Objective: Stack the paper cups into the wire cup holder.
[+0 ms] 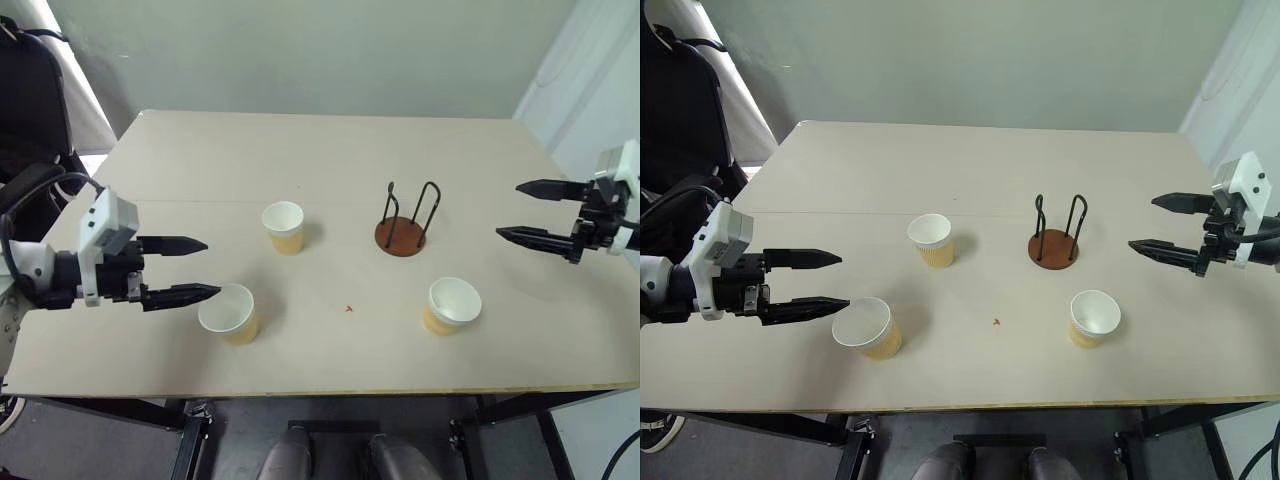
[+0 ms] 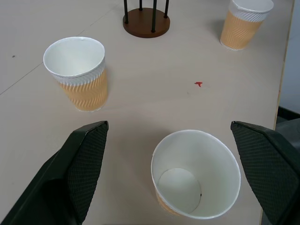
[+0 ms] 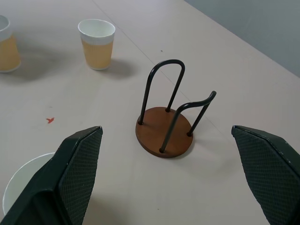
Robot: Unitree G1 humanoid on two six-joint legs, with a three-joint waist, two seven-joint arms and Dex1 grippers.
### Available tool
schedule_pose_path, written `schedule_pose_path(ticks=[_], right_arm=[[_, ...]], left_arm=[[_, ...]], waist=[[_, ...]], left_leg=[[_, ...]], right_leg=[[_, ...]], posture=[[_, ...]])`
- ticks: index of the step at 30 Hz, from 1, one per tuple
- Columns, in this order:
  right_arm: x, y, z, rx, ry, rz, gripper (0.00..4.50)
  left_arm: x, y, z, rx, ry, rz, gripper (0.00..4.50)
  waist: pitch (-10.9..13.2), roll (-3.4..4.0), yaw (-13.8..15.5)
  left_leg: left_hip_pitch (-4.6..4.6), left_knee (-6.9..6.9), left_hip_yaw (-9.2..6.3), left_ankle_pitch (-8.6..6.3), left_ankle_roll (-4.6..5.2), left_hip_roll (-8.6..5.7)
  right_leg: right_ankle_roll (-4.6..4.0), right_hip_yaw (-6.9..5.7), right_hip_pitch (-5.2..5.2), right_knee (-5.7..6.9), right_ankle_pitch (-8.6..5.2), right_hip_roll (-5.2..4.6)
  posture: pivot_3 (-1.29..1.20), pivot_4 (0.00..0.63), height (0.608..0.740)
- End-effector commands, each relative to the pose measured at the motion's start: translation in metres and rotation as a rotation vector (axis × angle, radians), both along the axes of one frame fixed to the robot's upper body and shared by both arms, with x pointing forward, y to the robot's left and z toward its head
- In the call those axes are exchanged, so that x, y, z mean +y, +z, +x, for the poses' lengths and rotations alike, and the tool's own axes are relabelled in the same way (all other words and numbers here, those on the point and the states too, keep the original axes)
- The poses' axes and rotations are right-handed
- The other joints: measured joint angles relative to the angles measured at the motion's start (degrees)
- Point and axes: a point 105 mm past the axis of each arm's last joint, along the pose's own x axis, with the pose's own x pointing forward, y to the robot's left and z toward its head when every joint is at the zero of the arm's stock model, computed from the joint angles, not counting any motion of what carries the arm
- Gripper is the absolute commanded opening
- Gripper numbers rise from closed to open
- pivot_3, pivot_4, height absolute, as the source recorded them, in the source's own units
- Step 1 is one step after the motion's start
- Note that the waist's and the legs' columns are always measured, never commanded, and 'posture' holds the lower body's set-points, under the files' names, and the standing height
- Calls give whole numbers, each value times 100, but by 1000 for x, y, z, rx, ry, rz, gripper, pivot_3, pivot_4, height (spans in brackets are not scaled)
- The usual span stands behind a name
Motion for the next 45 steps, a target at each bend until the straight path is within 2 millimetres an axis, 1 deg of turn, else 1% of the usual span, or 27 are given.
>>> schedule_pose_path(ticks=[1,5,7,10,13,14,17,19,21,24,26,28,33,39,45], right_arm=[[-1,12,0,-41,-10,-3,4500],[0,10,2,-32,-16,-8,4500],[1,10,5,-35,-28,-2,4500],[10,9,15,-46,-45,16,4500],[19,8,39,-50,-142,46,4500],[19,9,49,-57,-201,62,4500],[18,12,63,-46,-291,128,4500],[26,2,72,21,-337,152,4500],[28,-3,81,51,-400,168,4500],[33,-1,84,95,-436,238,4500],[43,-1,80,130,-402,255,4500],[48,-2,80,143,-408,260,4500],[53,-8,92,162,-492,302,4500],[63,-15,101,151,-544,317,4500],[69,-31,106,179,-591,280,4500]], left_arm=[[-1,13,-2,-44,-10,13,4479],[-1,12,-3,-44,-4,13,4479],[0,12,-2,-45,-1,13,4479],[0,12,-1,-49,3,13,4479],[0,11,0,-55,12,15,4479],[1,11,0,-56,16,17,4479],[1,10,0,-56,24,21,4479],[4,9,0,-56,37,32,4479],[5,9,-1,-59,43,34,4479],[4,9,-3,-59,44,35,4479],[5,9,-3,-60,47,36,4479],[5,8,-4,-60,50,37,4479],[4,6,-3,-59,54,35,4479],[4,4,-3,-56,56,32,4479],[4,4,-6,-55,57,28,4479]], waist=[[0,0,0],[0,0,0],[0,0,-1],[0,0,-7],[0,0,-19],[0,0,-26],[1,1,-31],[1,2,-18],[1,1,-25],[2,3,-16],[2,3,-13],[2,3,-13],[2,3,-26],[2,3,-22],[2,3,-21]], left_leg=[[0,0,0,0,0,0],[0,1,0,0,0,0],[0,0,0,0,0,0],[2,1,0,0,0,1],[5,4,1,1,0,4],[8,6,1,1,1,5],[4,11,3,3,2,7],[2,10,4,3,2,7],[3,9,6,3,1,11],[0,6,6,4,0,11],[-4,6,6,4,0,11],[-6,3,8,4,-1,11],[-5,1,10,4,-2,13],[-7,-1,11,5,-3,15],[-13,-4,12,4,-3,15]], right_leg=[[0,0,0,0,0,0],[0,0,0,0,0,0],[0,0,0,0,0,0],[0,1,-3,5,1,0],[-5,1,-8,14,4,2],[-9,1,-10,20,8,2],[-15,1,-27,35,15,2],[-16,1,-33,46,15,2],[-20,1,-39,53,13,2],[-24,1,-46,58,15,3],[-24,1,-50,57,14,2],[-26,1,-52,57,13,3],[-31,1,-58,60,15,3],[-35,1,-65,63,16,4],[-37,1,-72,62,16,4]], posture=[[0,150,740],[0,150,740],[0,150,740],[0,150,740],[0,150,740],[0,150,740],[0,150,740],[0,150,740],[0,150,740],[0,150,740],[0,150,740],[0,150,740],[0,150,740],[0,150,740],[0,150,740]])
